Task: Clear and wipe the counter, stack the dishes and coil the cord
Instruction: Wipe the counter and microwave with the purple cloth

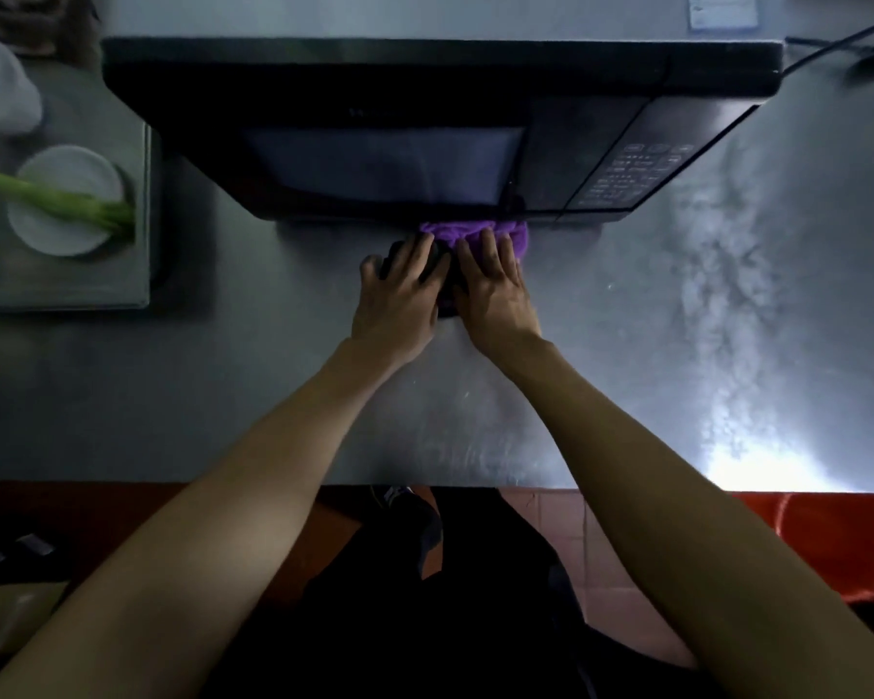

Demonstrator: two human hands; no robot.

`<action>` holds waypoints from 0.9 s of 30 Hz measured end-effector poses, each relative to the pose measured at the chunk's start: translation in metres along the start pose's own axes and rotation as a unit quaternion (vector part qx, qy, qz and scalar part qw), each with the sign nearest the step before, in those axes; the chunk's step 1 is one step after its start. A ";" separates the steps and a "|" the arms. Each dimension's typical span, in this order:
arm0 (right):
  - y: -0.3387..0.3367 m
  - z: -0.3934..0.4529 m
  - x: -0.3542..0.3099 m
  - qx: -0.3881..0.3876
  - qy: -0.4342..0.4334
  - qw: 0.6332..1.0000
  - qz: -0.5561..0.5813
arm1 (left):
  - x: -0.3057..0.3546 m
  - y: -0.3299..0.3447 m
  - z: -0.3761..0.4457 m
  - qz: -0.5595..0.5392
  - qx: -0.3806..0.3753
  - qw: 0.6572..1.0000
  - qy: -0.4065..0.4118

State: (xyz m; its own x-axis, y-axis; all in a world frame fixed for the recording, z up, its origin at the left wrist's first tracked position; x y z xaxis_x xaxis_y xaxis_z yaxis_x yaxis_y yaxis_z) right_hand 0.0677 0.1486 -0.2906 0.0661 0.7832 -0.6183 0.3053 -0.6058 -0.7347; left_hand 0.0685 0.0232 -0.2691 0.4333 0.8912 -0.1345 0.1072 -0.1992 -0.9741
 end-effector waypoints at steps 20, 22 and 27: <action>0.075 -0.043 -0.077 0.006 -0.006 1.000 -0.029 | -0.066 0.025 -0.093 -0.015 0.017 1.000 0.012; 0.089 -0.060 -0.086 0.014 -0.003 0.999 -0.032 | -0.070 0.031 -0.114 -0.011 0.022 0.999 0.022; 0.123 -0.103 -0.098 0.005 0.013 0.999 -0.046 | -0.070 0.040 -0.164 -0.036 0.026 0.998 0.034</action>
State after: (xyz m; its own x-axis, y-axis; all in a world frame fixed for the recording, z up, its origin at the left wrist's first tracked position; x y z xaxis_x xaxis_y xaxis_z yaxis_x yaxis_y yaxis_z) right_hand 0.1964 0.0121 -0.2915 0.0635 0.8393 -0.5399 0.3014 -0.5319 -0.7914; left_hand 0.1892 -0.1141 -0.2693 0.4869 0.8719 -0.0523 0.0946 -0.1121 -0.9892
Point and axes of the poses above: each hand's wrist, its own z-axis towards the middle knuckle, its own y-axis out of the palm, x = y × z, the point moved 6 cm from there along z, towards the middle knuckle, and after that the axes turned 13 degrees about z, right-handed, at the moved point
